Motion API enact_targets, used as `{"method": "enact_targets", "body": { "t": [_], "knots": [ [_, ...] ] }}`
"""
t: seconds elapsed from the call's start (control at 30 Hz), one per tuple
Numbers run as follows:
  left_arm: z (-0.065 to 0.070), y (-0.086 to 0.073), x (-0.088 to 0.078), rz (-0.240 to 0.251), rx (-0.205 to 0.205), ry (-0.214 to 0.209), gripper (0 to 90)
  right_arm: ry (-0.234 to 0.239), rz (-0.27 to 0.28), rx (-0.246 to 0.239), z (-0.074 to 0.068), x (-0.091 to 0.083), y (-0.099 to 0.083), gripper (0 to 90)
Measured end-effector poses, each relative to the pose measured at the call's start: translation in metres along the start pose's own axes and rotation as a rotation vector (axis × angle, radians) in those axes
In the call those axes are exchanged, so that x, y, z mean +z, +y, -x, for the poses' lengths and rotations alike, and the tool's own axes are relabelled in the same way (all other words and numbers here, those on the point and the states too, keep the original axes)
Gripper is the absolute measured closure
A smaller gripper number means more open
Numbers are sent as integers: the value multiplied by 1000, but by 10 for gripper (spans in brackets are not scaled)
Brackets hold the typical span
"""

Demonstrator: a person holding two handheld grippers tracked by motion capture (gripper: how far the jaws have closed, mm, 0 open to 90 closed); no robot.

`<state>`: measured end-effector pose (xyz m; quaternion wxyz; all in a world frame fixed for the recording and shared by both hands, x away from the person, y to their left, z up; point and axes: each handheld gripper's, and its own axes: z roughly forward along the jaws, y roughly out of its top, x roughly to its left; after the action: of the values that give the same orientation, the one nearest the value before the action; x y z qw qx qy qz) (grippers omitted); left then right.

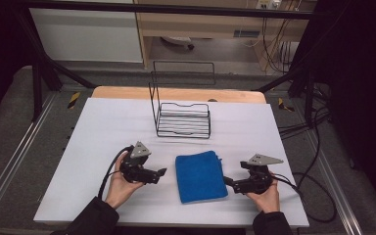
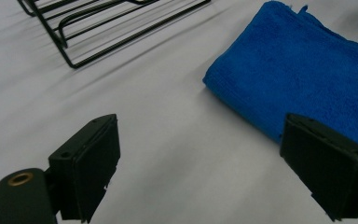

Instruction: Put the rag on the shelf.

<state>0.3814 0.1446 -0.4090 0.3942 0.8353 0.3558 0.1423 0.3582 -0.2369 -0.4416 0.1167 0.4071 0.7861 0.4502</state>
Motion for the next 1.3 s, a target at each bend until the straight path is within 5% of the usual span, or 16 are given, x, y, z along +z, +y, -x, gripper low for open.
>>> {"method": "enact_targets", "body": {
  "t": [0.27, 0.57, 0.87, 1.3],
  "knots": [
    [10, 17, 22, 7, -37, 5, 249, -4, 1, -3, -2, 0, -1, 25],
    [11, 22, 59, -72, -132, 19, 468, -8, -2, -7, -1, 0, -2, 25],
    [9, 21, 70, -95, -196, -15, 664, -9, -5, -10, -1, 1, -1, 31],
    [11, 16, 74, -118, -212, -25, 766, -8, -7, -1, 0, 2, 0, 48]
  ]
}}
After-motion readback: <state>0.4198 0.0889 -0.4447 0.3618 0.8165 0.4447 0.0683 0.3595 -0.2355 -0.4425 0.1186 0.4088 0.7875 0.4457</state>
